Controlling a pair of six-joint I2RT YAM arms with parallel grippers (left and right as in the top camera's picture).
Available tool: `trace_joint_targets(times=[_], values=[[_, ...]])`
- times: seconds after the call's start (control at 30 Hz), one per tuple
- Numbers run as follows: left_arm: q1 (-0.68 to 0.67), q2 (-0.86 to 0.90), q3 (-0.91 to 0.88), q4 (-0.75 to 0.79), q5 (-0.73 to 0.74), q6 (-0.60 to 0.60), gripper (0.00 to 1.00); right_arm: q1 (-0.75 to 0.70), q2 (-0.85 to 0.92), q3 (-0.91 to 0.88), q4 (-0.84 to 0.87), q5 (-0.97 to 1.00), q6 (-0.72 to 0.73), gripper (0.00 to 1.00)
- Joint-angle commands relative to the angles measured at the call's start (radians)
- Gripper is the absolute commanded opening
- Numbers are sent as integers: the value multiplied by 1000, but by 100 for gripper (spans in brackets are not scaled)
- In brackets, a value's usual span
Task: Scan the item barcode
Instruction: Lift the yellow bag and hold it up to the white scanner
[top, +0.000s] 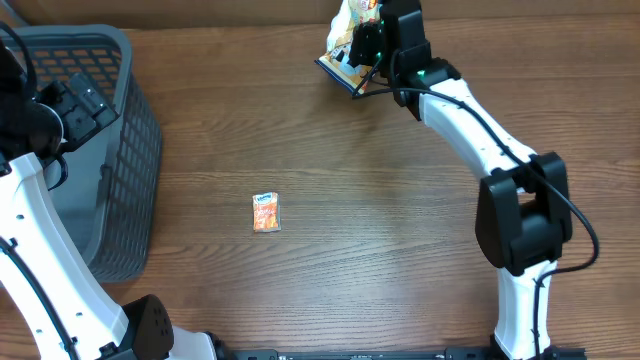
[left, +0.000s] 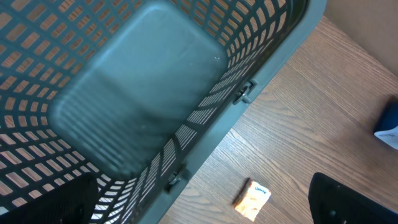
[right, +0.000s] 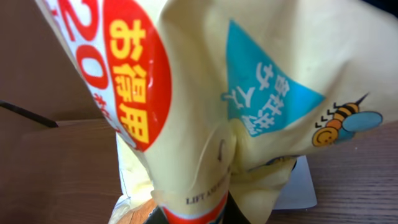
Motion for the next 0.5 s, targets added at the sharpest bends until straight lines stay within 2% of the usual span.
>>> trace_joint_targets(times=[0.0, 0.07, 0.2, 0.33, 0.47], values=[[-2, 0, -2, 1, -9, 12, 100, 6, 37, 45, 79, 11, -172, 4], [-2, 0, -2, 1, -9, 12, 100, 14, 44, 45, 79, 81, -298, 4], [-2, 0, -2, 1, -9, 12, 100, 16, 46, 44, 47, 102, -516, 4], [-2, 0, -2, 1, -9, 12, 100, 13, 71, 44, 29, 101, -589, 4], [-2, 0, -2, 1, -9, 12, 100, 12, 89, 44, 42, 101, -595, 4]])
